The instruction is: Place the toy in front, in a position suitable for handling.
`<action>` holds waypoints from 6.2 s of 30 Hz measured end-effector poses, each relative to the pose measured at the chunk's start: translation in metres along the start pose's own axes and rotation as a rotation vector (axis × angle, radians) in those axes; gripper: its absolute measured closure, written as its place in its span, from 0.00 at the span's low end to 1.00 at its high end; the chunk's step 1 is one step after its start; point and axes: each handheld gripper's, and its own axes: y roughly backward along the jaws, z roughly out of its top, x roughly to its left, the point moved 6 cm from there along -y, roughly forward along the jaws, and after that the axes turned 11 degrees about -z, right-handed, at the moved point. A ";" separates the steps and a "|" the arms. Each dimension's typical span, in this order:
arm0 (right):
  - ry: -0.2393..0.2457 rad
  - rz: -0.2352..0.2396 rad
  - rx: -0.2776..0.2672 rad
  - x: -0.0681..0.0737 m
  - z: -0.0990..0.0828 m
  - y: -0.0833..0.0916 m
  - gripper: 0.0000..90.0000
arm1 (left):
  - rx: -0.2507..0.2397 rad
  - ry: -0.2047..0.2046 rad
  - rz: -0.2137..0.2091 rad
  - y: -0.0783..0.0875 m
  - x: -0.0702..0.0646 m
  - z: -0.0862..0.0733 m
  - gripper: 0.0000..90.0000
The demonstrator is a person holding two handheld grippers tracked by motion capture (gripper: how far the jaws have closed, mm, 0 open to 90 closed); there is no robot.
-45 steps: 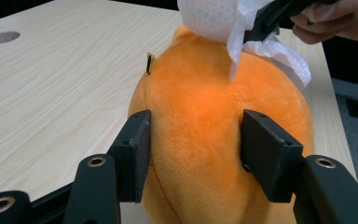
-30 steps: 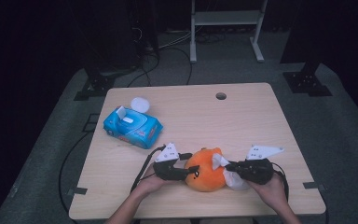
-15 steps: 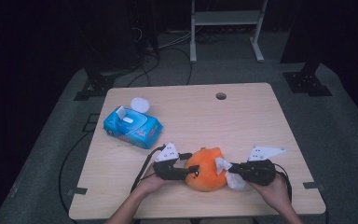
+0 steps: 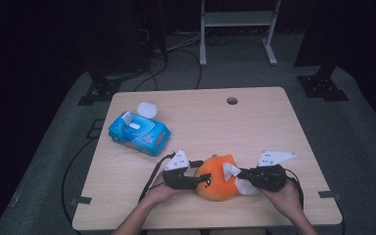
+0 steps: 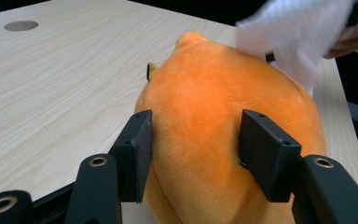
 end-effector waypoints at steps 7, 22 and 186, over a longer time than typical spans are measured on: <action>0.011 0.012 -0.027 0.005 0.007 -0.003 0.95 | 0.018 -0.052 -0.020 -0.002 -0.010 0.003 0.49; 0.065 0.076 0.001 0.012 -0.001 0.008 0.96 | 0.038 0.009 -0.048 -0.008 -0.016 0.011 0.54; 0.006 0.023 -0.111 0.020 0.031 0.023 0.96 | -0.016 -0.207 -0.022 -0.023 -0.041 0.016 0.40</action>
